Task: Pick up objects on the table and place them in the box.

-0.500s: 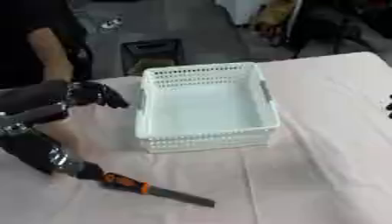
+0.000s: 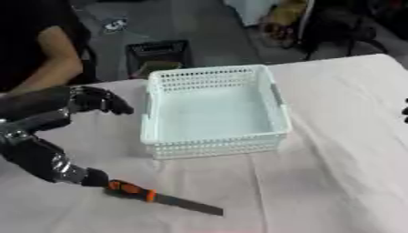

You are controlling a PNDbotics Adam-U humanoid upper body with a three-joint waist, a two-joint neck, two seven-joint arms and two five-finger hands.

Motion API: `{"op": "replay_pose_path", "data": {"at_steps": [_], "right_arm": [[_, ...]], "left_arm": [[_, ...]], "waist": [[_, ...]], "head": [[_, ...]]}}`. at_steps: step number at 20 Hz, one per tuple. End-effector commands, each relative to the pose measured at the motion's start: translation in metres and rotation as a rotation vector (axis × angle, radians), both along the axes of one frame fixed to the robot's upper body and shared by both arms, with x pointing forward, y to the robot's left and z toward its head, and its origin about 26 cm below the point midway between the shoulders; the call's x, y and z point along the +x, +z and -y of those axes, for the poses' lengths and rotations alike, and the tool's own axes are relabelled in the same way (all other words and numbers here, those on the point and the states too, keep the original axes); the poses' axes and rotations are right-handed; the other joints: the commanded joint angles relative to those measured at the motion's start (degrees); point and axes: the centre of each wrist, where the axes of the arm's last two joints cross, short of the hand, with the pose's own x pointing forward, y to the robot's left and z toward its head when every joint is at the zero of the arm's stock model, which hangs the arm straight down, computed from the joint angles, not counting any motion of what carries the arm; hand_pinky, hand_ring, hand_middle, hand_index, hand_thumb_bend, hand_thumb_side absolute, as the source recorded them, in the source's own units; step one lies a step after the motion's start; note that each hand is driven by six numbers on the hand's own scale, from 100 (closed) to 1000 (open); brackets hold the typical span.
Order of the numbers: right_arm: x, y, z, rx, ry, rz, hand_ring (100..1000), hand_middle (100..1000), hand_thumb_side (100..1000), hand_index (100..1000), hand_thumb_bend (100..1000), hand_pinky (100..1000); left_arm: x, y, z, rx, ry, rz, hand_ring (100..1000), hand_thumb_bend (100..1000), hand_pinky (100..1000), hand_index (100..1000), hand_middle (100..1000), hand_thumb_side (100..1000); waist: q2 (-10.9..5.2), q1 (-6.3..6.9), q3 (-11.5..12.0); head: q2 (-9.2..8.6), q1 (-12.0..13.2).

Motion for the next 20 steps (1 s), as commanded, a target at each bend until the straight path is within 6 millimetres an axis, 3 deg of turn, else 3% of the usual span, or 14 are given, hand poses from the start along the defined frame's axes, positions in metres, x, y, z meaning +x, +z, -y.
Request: {"op": "replay_pose_path", "data": {"at_steps": [1,5,6,7,9,10,11,20], "right_arm": [[0.0,0.008,0.003,-0.011,-0.003,0.024,424,479,694,720,100,340],[0.0,0.008,0.002,-0.011,-0.001,0.022,424,479,694,720,100,340],[0.0,0.007,0.002,-0.011,-0.001,0.022,424,479,694,720,100,340],[0.0,0.007,0.002,-0.01,-0.001,0.022,424,479,694,720,100,340],[0.0,0.007,0.002,-0.01,0.001,0.022,424,479,693,720,100,340],[0.0,0.007,0.002,-0.01,0.002,0.021,424,479,693,720,100,340],[0.0,0.007,0.002,-0.01,0.004,0.021,424,479,693,720,100,340],[0.001,0.007,0.001,-0.007,0.008,0.023,424,479,693,721,100,341]], "left_arm": [[-0.001,0.008,-0.001,-0.003,0.0,0.02,788,739,763,914,793,712],[0.001,0.002,0.001,-0.016,-0.003,-0.008,782,674,757,909,788,698],[0.002,-0.001,0.001,-0.017,-0.005,-0.021,779,689,754,907,785,639],[0.003,-0.005,0.003,-0.018,-0.008,-0.037,776,633,752,906,784,690],[0.005,-0.011,0.005,-0.018,-0.015,-0.066,774,614,750,907,783,690],[0.006,-0.015,0.007,-0.016,-0.021,-0.084,774,671,750,907,783,630],[0.008,-0.02,0.009,-0.012,-0.025,-0.102,771,601,749,906,781,691],[0.014,-0.063,0.012,0.062,-0.011,-0.188,748,551,728,881,759,661]], "waist": [[-0.42,-0.09,0.1],[-0.39,-0.12,0.1],[-0.39,-0.13,0.0],[-0.39,-0.14,0.0],[-0.38,-0.17,-0.1],[-0.38,-0.19,-0.1],[-0.37,-0.22,-0.2],[-0.2,-0.33,-0.4]], "head": [[-0.67,-0.5],[-0.7,-0.5],[-0.72,-0.4],[-0.74,-0.4],[-0.77,-0.3],[-0.79,-0.3],[-0.81,-0.2],[-0.98,-0.3]]}}
